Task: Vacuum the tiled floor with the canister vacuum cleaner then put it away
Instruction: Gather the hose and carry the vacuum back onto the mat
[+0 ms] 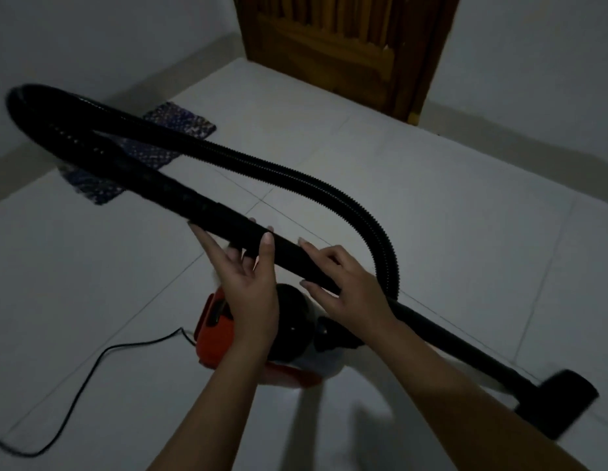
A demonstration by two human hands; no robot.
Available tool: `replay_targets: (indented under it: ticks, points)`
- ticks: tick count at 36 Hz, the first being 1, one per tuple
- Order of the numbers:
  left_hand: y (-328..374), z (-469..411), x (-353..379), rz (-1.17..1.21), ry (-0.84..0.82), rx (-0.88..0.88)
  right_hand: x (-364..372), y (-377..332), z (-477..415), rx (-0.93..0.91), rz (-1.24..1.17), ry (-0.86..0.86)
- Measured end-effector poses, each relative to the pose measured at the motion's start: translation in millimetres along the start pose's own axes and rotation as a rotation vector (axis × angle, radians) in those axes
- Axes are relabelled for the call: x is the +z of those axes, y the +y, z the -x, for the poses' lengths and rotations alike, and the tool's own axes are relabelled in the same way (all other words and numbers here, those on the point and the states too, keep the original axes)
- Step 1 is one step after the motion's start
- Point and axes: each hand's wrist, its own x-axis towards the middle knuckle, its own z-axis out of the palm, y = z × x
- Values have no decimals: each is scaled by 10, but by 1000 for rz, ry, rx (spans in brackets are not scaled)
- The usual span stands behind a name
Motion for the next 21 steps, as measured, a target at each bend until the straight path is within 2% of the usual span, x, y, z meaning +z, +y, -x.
replay_targets:
  ticks: [7, 10, 14, 16, 19, 21]
  points:
    - [-398, -207, -70, 15, -93, 151, 210, 208, -68, -107, 144, 156]
    - [-454, -213, -89, 50, -94, 174, 191, 227, -57, -97, 69, 141]
    - [-438, -186, -147, 65, -98, 146, 126, 253, -84, -31, -124, 25]
    - [-422, -132, -168, 70, -90, 116, 91, 296, -109, -4, -143, 82]
    - [-437, -111, -193, 78, -99, 84, 48, 468, -223, 120, 47, 267]
    - [-482, -113, -196, 82, -114, 75, -12, 610, -305, 377, 129, 254]
